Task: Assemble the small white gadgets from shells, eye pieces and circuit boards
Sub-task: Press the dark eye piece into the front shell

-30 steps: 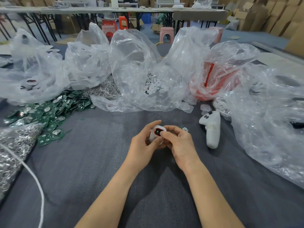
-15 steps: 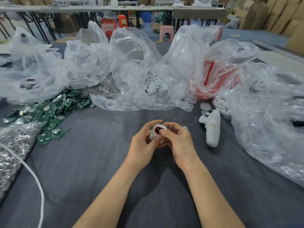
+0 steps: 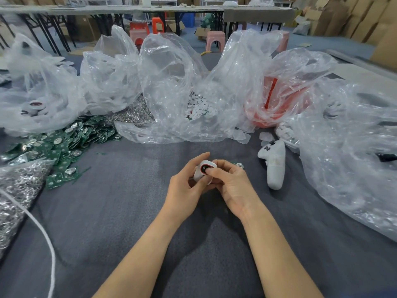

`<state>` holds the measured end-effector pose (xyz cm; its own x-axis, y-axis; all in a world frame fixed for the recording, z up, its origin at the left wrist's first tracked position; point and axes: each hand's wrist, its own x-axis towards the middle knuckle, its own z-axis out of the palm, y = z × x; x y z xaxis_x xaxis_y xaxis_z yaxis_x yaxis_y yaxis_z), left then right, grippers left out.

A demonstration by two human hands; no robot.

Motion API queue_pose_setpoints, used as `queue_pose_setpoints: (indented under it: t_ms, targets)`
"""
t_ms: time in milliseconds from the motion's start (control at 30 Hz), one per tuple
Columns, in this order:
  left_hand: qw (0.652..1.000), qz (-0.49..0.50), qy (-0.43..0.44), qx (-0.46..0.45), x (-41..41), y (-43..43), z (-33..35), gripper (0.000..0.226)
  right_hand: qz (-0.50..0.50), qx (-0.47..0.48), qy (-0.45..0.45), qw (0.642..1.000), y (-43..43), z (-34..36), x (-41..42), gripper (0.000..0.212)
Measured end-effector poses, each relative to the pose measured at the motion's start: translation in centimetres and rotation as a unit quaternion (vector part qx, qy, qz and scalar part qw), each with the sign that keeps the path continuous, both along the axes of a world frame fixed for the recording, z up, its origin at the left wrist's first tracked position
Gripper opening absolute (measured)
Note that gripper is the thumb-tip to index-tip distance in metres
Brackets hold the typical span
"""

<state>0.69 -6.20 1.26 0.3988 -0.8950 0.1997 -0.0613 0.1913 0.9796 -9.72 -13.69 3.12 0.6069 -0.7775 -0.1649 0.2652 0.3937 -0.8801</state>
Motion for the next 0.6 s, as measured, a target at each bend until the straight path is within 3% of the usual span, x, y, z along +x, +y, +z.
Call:
queue_pose_setpoints:
  t_ms: [267, 400, 600]
  targets:
    - [0.999, 0.029, -0.001, -0.020, -0.24, -0.11, 0.21, 0.040, 0.003, 0.025, -0.061, 0.998, 0.08, 0.34, 0.19, 0.022]
    - [0.997, 0.044, -0.058, -0.036, -0.41, -0.09, 0.33, 0.046, 0.029, -0.009, -0.075, 0.997, 0.24, 0.55, -0.02, 0.014]
    - [0.987, 0.077, -0.130, -0.064, -0.04, -0.14, 0.14, 0.047, 0.012, -0.108, -0.033, 0.994, 0.20, 0.27, 0.06, 0.024]
